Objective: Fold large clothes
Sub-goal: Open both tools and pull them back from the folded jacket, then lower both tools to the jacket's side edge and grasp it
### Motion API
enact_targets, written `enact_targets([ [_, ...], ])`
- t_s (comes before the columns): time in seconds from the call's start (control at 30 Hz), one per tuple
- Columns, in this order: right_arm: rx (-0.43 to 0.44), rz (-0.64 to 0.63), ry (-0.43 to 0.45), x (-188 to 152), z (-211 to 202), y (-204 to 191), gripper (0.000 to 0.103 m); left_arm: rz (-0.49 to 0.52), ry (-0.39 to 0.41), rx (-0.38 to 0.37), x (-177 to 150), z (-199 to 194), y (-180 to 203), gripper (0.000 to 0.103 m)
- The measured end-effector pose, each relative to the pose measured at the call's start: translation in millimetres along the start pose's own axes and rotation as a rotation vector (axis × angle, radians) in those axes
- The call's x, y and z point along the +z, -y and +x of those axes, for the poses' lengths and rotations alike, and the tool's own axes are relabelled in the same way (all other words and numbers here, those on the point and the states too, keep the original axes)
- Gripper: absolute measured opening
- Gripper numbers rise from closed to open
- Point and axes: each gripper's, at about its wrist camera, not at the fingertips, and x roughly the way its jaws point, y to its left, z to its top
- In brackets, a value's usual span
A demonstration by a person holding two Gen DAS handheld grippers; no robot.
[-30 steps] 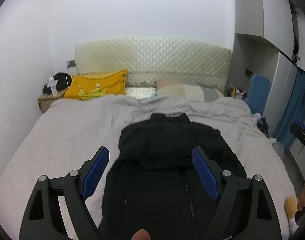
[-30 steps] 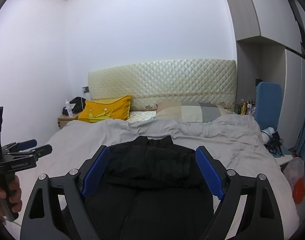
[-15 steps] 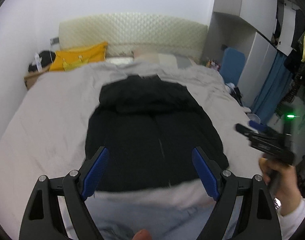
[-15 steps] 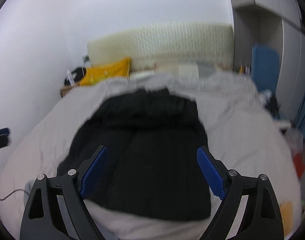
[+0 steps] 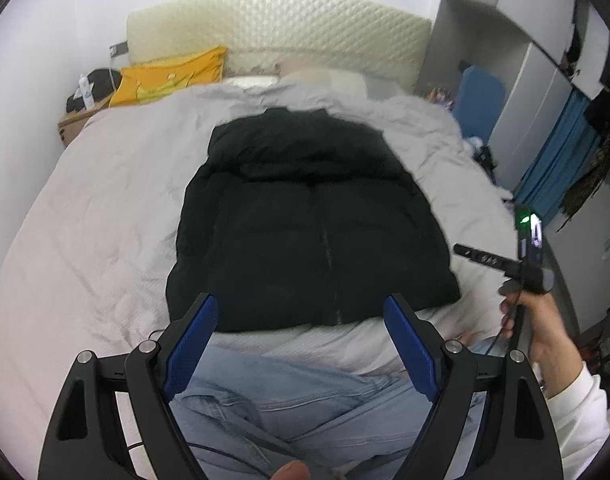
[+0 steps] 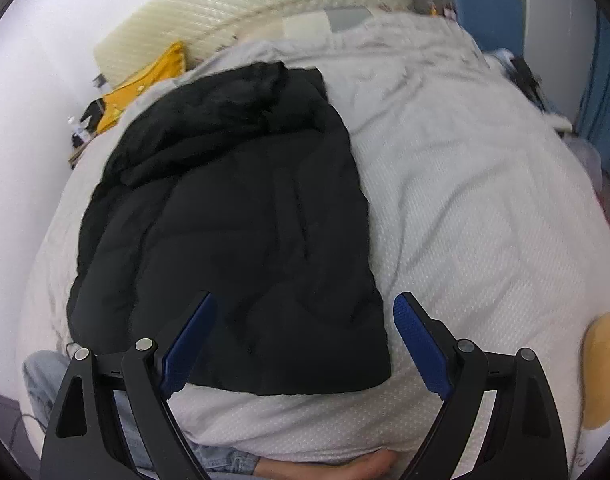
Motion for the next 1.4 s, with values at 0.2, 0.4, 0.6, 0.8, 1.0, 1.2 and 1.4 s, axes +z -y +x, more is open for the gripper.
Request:
enact_targets([
  [0.2,0.010,0.047,-0.041,3,18,9,0.090,-0.031,-0.053,-0.012,10,32,-20,0.086],
  [0.4,0.014,0.071,-0.070,7,39,16,0.090,-0.050,-0.128,-0.023,19,79,-37,0.086],
  [0.6,0.045,0.150,-0.121,11,67,32,0.090,-0.083,-0.207,-0.036,31,153,-90,0.086],
  [0.8,0.098,0.243,-0.166,10,84,53,0.090,-0.219,-0.328,-0.023,28,220,-166,0.086],
  [1.0,0.136,0.342,-0.198,7,94,72,0.090,-0.325,-0.452,0.000,18,274,-221,0.085],
  [1.2,0.181,0.472,-0.223,-1,100,97,0.090,-0.418,-0.513,-0.023,12,312,-248,0.085],
  [1.4,0.295,0.578,-0.253,-14,107,111,0.091,-0.502,-0.544,-0.171,14,326,-258,0.085],
])
